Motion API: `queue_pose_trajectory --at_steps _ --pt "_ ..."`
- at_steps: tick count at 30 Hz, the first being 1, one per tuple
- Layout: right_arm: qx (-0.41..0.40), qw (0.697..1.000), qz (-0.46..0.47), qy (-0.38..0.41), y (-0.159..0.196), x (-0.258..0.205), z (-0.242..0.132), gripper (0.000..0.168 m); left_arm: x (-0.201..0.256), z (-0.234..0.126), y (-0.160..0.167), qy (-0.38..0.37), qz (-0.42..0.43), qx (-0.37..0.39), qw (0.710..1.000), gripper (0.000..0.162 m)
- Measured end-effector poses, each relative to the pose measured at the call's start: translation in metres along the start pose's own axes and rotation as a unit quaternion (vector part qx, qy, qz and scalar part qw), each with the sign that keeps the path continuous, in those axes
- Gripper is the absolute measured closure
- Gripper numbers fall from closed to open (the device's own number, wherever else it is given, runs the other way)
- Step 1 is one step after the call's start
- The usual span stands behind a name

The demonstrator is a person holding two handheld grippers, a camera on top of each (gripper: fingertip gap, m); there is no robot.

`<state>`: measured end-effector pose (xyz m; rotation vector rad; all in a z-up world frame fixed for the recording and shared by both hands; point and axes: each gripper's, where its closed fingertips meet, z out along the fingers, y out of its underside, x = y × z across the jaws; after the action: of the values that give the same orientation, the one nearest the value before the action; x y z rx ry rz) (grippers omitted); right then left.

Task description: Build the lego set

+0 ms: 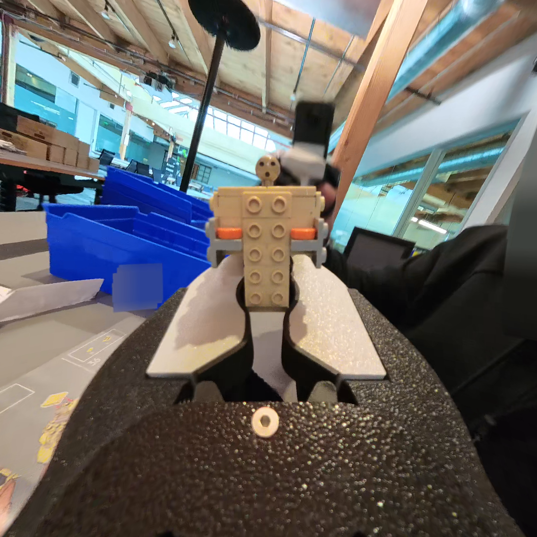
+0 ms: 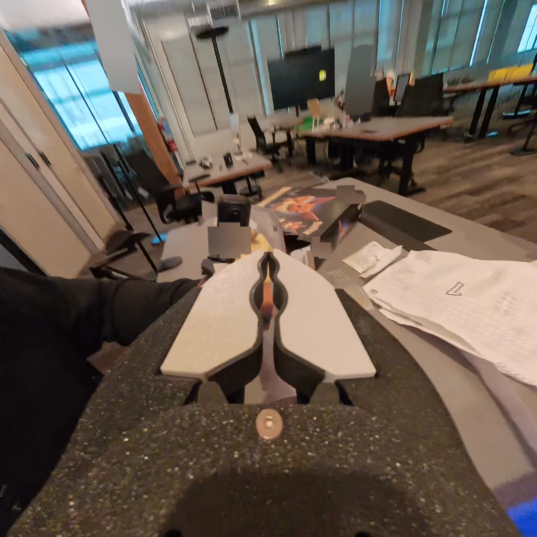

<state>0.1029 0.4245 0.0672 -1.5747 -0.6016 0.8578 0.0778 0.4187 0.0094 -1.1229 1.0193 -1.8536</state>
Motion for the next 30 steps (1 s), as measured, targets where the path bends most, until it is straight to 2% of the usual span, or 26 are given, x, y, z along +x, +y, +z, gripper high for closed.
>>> queue_pose_trajectory --at_steps 4,10,16,30 --pt "0.048 0.999 0.015 -0.016 0.038 -0.010 -0.007 0.168 0.005 -0.003 -0.010 0.012 -0.014 0.014 1.000 0.143" --pt "0.024 0.999 -0.041 0.006 0.077 -0.014 -0.004 0.168 0.007 -0.004 -0.007 0.020 -0.019 0.012 1.000 0.143" --pt "0.022 0.998 -0.063 0.019 0.083 -0.014 -0.004 0.168 0.003 -0.005 -0.005 0.028 -0.038 0.022 0.999 0.143" --pt "0.037 0.985 -0.152 0.077 0.067 -0.002 -0.015 0.168 0.007 -0.003 -0.002 0.056 -0.059 0.028 0.996 0.143"
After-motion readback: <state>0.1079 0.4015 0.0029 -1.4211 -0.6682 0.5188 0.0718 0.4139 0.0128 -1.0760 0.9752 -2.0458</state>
